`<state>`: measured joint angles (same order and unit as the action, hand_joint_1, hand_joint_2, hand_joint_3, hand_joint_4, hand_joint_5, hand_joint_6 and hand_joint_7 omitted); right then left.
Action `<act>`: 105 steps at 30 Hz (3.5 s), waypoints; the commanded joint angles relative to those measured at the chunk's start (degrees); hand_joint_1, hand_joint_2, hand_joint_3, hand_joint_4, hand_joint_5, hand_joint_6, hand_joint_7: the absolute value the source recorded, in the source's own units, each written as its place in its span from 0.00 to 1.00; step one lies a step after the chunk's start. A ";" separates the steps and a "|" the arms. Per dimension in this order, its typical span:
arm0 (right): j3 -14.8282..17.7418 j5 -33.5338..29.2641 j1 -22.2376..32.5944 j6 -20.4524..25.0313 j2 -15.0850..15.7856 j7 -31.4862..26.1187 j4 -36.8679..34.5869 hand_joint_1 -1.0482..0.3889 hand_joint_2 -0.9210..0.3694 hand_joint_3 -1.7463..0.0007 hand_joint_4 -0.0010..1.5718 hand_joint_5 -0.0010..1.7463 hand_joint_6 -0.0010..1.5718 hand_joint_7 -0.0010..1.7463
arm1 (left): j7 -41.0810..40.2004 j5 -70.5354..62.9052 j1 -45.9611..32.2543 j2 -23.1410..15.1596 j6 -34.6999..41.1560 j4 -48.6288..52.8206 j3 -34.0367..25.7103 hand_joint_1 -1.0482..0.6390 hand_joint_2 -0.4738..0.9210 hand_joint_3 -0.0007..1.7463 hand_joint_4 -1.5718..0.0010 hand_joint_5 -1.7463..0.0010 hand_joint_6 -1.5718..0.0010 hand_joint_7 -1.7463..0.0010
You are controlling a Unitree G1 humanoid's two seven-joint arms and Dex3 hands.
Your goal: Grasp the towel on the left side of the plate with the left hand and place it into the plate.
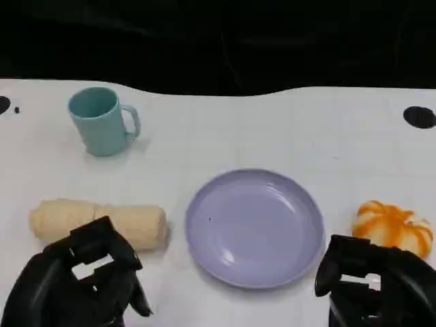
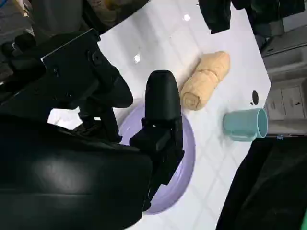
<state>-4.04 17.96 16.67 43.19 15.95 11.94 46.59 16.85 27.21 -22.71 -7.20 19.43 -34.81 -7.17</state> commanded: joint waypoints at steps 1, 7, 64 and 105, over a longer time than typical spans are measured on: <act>0.73 0.39 -0.29 -0.08 0.04 -0.16 0.42 0.72 0.29 0.25 0.47 1.00 0.39 0.93 | -0.23 0.00 0.31 -0.81 -0.45 0.34 -0.43 0.57 0.70 0.70 0.46 0.05 0.48 0.18; 0.77 0.43 -0.20 -0.48 0.03 0.03 0.32 0.72 0.30 0.24 0.47 1.00 0.39 0.93 | -0.40 0.01 0.36 -0.84 -0.20 0.24 -0.39 0.57 0.70 0.70 0.46 0.05 0.48 0.18; 0.55 0.50 -0.42 0.35 0.13 -0.17 0.59 0.72 0.30 0.24 0.47 1.00 0.39 0.93 | -0.29 0.01 0.37 -1.22 -0.97 0.73 -0.58 0.57 0.70 0.70 0.45 0.06 0.48 0.19; -0.62 0.84 -1.06 4.02 -0.16 -2.55 3.11 0.72 0.31 0.24 0.46 1.00 0.39 0.93 | 4.00 -65.34 16.55 -24.92 -4.32 1.80 11.03 0.27 1.00 0.04 0.85 0.93 0.84 1.00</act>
<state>-5.17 18.59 15.53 46.93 15.45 9.43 48.85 18.97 -34.38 -8.49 -30.61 14.20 -34.86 1.72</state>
